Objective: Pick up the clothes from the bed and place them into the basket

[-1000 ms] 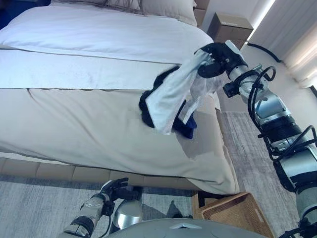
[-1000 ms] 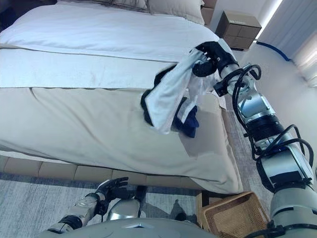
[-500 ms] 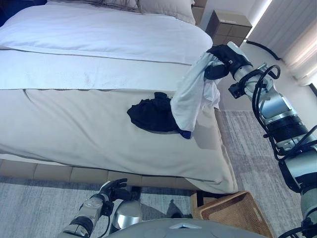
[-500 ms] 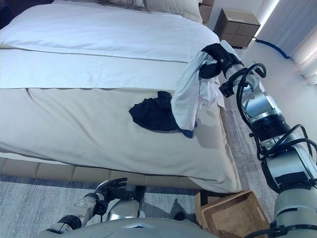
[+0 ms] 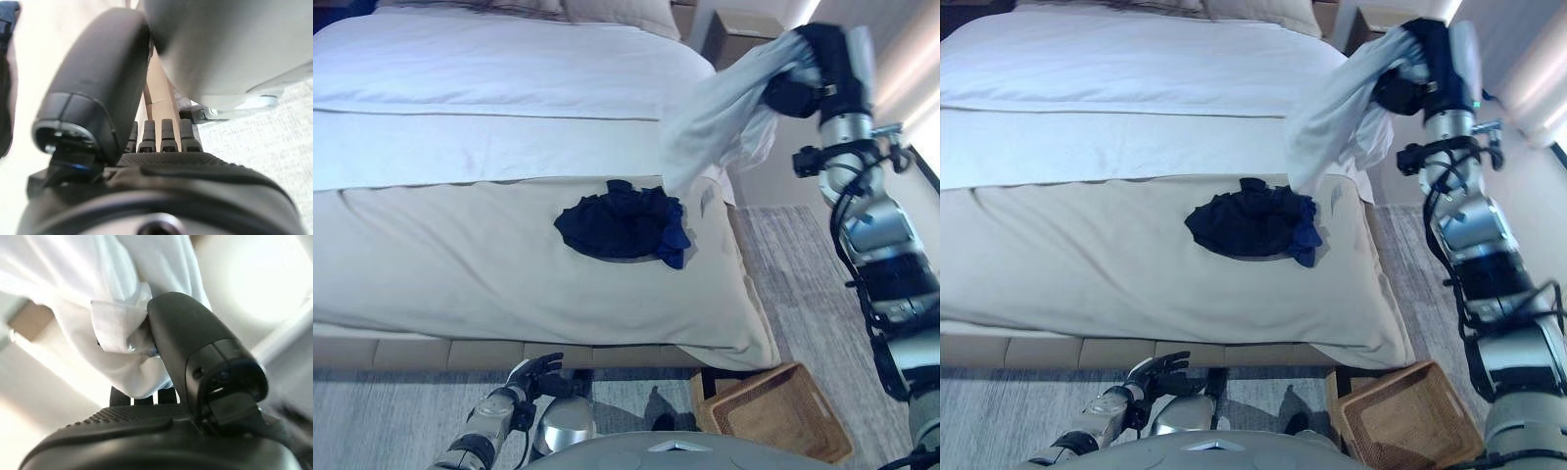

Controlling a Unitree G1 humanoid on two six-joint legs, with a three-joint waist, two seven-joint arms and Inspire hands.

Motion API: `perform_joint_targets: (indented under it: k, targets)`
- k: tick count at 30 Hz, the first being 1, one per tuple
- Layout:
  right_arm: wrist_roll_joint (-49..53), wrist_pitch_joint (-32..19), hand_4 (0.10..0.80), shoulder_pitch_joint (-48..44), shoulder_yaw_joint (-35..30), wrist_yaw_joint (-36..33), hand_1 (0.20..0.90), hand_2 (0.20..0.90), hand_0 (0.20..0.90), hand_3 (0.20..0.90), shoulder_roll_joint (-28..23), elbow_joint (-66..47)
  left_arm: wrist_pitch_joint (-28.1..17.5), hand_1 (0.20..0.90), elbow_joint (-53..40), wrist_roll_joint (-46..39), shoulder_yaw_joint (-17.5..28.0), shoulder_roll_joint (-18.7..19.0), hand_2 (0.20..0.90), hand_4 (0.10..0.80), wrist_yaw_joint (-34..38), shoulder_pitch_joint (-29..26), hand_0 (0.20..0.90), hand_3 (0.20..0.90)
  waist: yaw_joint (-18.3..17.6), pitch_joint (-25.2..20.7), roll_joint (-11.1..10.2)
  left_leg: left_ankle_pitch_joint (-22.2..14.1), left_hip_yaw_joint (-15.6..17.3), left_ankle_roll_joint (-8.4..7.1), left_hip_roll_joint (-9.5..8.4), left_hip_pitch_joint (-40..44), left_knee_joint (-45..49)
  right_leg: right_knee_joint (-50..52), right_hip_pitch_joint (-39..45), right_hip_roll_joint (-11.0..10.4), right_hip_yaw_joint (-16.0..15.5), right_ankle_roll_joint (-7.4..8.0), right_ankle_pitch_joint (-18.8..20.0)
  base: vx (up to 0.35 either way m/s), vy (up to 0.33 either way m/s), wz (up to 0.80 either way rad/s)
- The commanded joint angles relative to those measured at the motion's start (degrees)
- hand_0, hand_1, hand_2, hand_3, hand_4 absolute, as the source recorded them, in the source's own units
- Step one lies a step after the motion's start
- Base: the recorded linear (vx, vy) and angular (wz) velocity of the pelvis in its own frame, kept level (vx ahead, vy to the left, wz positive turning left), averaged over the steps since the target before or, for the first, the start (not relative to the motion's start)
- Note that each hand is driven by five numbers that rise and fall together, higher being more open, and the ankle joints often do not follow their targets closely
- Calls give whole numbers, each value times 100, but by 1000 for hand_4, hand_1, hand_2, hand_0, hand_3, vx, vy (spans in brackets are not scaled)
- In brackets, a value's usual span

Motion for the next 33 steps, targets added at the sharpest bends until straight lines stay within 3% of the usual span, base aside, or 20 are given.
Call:
perform_joint_targets:
  k: [1, 6, 12, 17, 20, 23, 24, 25, 26, 28, 33]
  targets:
    - [-419, -685, 100, 834, -717, -216, 300, 300, 300, 200, -543, -605, 3, 900, 607, 244, -265, 213, 900, 800, 27, 292, 900, 900, -464, -459, 276, -1155, 724, 195, 68, 641, 8, 561, -361, 271, 273, -124, -290, -39, -42, -60]
    - [-561, -1133, 100, 2413, -1229, 295, 300, 300, 300, 200, -174, -522, -47, 900, 437, 59, -233, 215, 900, 800, 138, 297, 900, 900, -1023, -445, 396, -1185, 1115, 213, 145, 695, 6, 501, -518, 347, 742, -100, -176, -31, -58, -71]
    - [-764, -1016, 100, 2890, -997, 448, 300, 300, 300, 200, 414, 122, -175, 900, 211, -2, -157, 146, 900, 800, 248, 127, 900, 900, -1364, -317, 510, -1239, 1560, 264, 187, 781, 46, 591, -723, 367, 1002, -64, -107, -21, -97, -65]
    - [-1120, -851, 100, 2629, -614, -46, 300, 300, 300, 200, 558, 793, -310, 900, -127, -49, -259, 199, 900, 800, 279, -163, 900, 900, -1416, 141, 647, -1495, 1595, 330, 290, 193, 1010, 1474, -1389, 224, 943, -170, -375, -161, -172, -43]
    - [-1139, -633, 100, 1914, -248, -360, 300, 300, 300, 200, 364, 1489, -340, 900, -260, -331, -531, 233, 900, 800, 325, -645, 900, 900, -1433, 623, 798, -1576, 1474, 246, 314, -373, 1608, 1899, -1865, 99, 935, -275, -495, -263, -113, -19]
    - [-1220, -62, 100, 967, 244, -333, 300, 300, 300, 200, 115, 2448, -439, 900, -302, -609, -748, 200, 900, 800, 350, -1142, 900, 900, -1447, 1039, 1076, -1732, 1356, 132, 279, -828, 2070, 2343, -2359, 11, 962, -340, -742, -147, -49, -12]
    - [-1223, 137, 185, 777, 370, -292, 373, 373, 373, 285, 85, 2725, -479, 900, -332, -609, -818, 204, 900, 800, 355, -1230, 900, 900, -1442, 1137, 1140, -1726, 1355, 118, 280, -966, 2180, 2445, -2517, -9, 964, -368, -762, -159, -105, -19]
    - [-1162, 222, 707, 463, 557, -390, 820, 820, 820, 807, 14, 3130, -530, 900, -455, -664, -923, 243, 900, 800, 373, -1337, 900, 900, -1442, 1280, 1244, -1721, 1345, 105, 283, -1214, 2366, 2581, -2797, -25, 988, -416, -774, -175, -136, -17]
    - [-1068, 308, 800, 288, 647, -397, 900, 900, 900, 900, -11, 3339, -553, 900, -534, -725, -974, 275, 900, 800, 370, -1388, 900, 900, -1433, 1345, 1300, -1720, 1333, 98, 275, -1349, 2450, 2654, -2953, -25, 1001, -440, -781, -190, -165, -13]
    - [-829, 487, 800, -472, 981, -638, 900, 900, 900, 900, -45, 4297, -774, 900, -688, -962, -1163, 376, 900, 800, 249, -1604, 900, 900, -1361, 1597, 1558, -1649, 1288, 78, 219, -1832, 2654, 2967, -3496, -20, 980, -538, -850, -162, -167, 6]
    - [-771, 1014, 800, -1504, 1319, -692, 900, 900, 900, 900, -141, 5577, -1086, 900, -1100, -1218, -1401, 406, 900, 800, 132, -1702, 900, 900, -1233, 1867, 1949, -1525, 1194, 48, 92, -2509, 2819, 3317, -4218, 1, 993, -638, -932, -96, -92, -11]
